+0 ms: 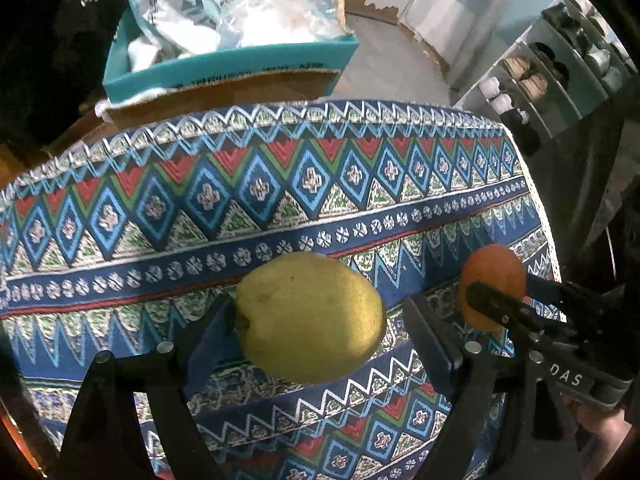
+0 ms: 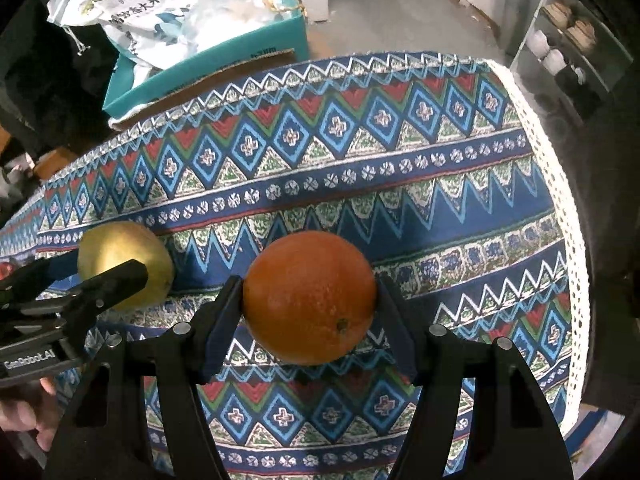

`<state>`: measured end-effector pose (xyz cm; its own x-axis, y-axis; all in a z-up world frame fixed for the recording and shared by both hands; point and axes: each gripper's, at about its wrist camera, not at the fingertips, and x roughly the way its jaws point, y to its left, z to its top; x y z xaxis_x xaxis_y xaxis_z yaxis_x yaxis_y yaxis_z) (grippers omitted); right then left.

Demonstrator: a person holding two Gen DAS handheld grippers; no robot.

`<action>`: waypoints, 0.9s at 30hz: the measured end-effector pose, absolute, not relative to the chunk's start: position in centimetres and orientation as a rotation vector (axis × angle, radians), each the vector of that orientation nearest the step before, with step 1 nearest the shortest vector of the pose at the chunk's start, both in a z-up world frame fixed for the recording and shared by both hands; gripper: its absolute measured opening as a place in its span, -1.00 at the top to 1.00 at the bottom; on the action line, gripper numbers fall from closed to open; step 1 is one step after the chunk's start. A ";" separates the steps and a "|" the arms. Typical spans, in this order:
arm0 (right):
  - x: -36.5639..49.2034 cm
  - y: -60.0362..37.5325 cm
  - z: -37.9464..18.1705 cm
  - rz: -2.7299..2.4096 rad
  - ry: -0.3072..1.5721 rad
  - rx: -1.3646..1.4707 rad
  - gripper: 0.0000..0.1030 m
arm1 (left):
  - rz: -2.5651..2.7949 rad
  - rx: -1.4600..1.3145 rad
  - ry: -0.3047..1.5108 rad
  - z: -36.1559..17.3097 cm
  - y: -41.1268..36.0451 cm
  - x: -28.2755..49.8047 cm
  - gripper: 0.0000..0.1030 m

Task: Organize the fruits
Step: 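Lift and carry the orange and pear over the glass bowl with both tools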

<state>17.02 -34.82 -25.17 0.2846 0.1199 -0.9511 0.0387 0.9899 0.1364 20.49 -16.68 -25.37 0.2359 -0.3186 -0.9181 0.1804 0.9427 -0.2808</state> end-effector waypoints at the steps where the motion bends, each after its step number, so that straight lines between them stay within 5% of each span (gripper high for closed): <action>1: 17.1 -34.9 -25.4 0.055 1.289 0.149 -0.30 | -0.345 -0.128 1.294 -25.6 -16.7 20.5 -0.68; 27: 15.9 -34.6 -24.3 0.062 1.248 0.131 -0.31 | -0.336 0.007 1.226 -24.3 -16.8 18.1 -0.51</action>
<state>15.95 -34.65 -24.27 0.3164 0.1183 -0.9412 0.0250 0.9908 0.1330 18.10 -16.83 -24.33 0.2951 -0.2489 -0.9225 0.2562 0.9507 -0.1746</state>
